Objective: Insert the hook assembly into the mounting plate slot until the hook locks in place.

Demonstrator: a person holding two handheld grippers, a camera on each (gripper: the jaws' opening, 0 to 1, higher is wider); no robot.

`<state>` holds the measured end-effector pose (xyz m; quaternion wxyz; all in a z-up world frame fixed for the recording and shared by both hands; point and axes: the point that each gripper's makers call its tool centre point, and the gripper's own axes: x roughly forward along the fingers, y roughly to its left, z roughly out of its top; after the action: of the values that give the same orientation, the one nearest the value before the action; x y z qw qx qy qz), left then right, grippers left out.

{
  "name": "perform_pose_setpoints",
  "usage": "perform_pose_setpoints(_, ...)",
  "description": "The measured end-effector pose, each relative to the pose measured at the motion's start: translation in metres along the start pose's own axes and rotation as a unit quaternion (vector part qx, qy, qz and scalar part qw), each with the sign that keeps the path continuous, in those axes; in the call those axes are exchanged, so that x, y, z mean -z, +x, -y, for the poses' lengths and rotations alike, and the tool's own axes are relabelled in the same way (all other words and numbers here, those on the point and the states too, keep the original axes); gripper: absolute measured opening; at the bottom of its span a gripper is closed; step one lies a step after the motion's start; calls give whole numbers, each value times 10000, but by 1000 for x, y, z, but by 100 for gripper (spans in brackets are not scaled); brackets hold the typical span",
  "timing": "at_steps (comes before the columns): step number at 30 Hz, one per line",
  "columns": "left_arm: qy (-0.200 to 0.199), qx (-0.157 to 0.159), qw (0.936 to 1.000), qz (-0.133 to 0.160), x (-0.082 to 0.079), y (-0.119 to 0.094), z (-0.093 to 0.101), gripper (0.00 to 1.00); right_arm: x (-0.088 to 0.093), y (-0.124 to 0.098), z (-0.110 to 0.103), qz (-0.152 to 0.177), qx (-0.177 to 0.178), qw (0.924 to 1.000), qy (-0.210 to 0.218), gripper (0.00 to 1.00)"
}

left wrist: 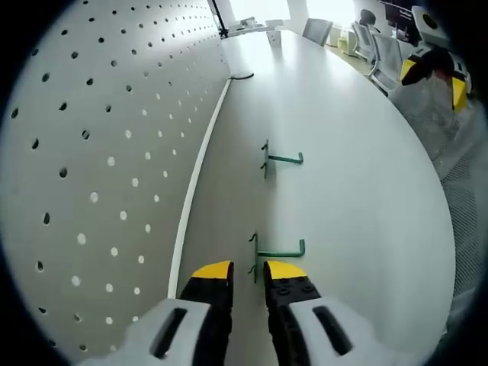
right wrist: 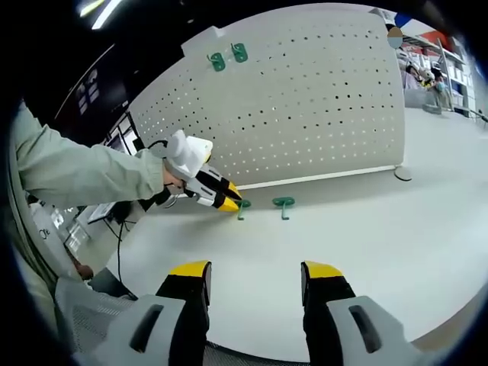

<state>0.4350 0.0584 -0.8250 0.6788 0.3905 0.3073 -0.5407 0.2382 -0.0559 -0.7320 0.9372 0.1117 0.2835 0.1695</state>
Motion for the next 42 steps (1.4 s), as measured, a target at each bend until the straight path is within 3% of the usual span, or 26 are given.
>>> perform_pose_setpoints(10, 62, 17, 10000, -53, 1, 2, 3, 5, 1, 0, 1, -11, 13, 10000, 57, 45)
perform_pose_setpoints(22, -111, -172, 9998, -69, 1, 1, 4, 4, -1, -1, 1, 34, 30, 10000, 49, 44)
perform_pose_setpoints(28, -182, -190, 9997, -8, 2, -3, 15, 4, -2, -1, 1, 70, 31, 10000, 25, 44)
perform_pose_setpoints(42, -432, -368, 9983, 98, 5, -23, 20, 4, -5, -2, -2, 113, 6, 9999, -55, 44)
